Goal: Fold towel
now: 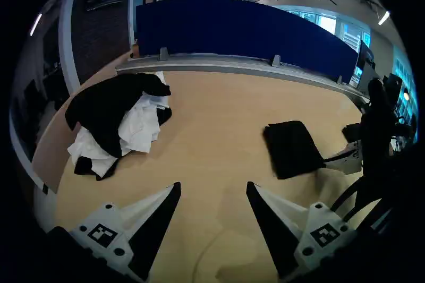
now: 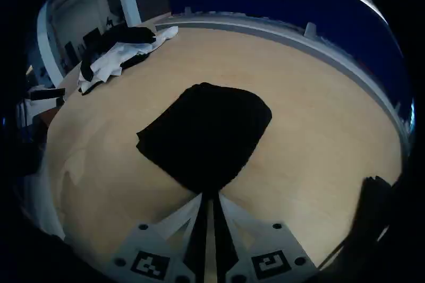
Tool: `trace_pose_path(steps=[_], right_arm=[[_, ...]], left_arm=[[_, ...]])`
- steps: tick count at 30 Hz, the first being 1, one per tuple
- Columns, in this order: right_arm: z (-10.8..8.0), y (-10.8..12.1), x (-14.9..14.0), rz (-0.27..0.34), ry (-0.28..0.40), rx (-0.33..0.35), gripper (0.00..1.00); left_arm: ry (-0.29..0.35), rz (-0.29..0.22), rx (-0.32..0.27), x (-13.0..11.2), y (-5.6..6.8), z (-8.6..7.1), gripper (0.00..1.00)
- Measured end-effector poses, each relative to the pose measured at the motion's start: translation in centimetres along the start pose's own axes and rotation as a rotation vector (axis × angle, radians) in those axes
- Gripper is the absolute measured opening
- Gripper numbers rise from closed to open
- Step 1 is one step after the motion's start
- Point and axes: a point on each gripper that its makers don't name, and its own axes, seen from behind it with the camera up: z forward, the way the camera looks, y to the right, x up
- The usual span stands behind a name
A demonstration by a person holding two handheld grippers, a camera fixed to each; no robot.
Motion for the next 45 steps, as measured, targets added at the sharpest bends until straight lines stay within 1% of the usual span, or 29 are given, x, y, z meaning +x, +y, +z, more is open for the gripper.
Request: trace_pose_path(steps=[6,11,15,20,23,26,30,36,39,45], right_arm=[[-0.9,0.3,1.9,0.001,0.049,-0.005,0.07],[-2.6,0.3,5.1,-0.001,0.119,-0.004,0.06],[-4.6,0.2,8.4,-0.007,0.189,0.000,0.06],[-7.6,0.3,12.3,-0.018,0.267,0.001,0.06],[-9.4,0.5,14.3,-0.024,0.305,0.002,0.05],[-10.8,1.1,15.5,-0.036,0.327,-0.011,0.05],[-11.3,2.2,14.8,-0.040,0.313,-0.029,0.05],[-11.1,2.7,13.1,-0.015,0.297,-0.033,0.05],[-11.0,2.7,12.9,-0.004,0.298,-0.029,0.05],[-10.8,2.5,13.0,-0.007,0.298,-0.026,0.05]], left_arm=[[0.003,0.007,-0.003,0.3,0.2,-0.1,0.91],[0.013,0.012,-0.003,0.9,0.3,-0.1,0.91],[0.021,0.012,-0.002,1.5,0.4,-0.3,0.91],[0.032,0.008,-0.001,2.1,0.4,-0.5,0.91],[0.040,0.006,-0.003,2.5,0.5,-0.6,0.91],[0.047,0.007,-0.005,2.8,0.8,-0.8,0.91],[0.050,0.010,-0.009,2.9,1.1,-0.9,0.91],[0.047,0.012,-0.010,2.7,1.4,-0.8,0.91],[0.045,0.011,-0.009,2.6,1.4,-0.8,0.91],[0.044,0.015,-0.008,2.6,1.3,-0.8,0.91]])
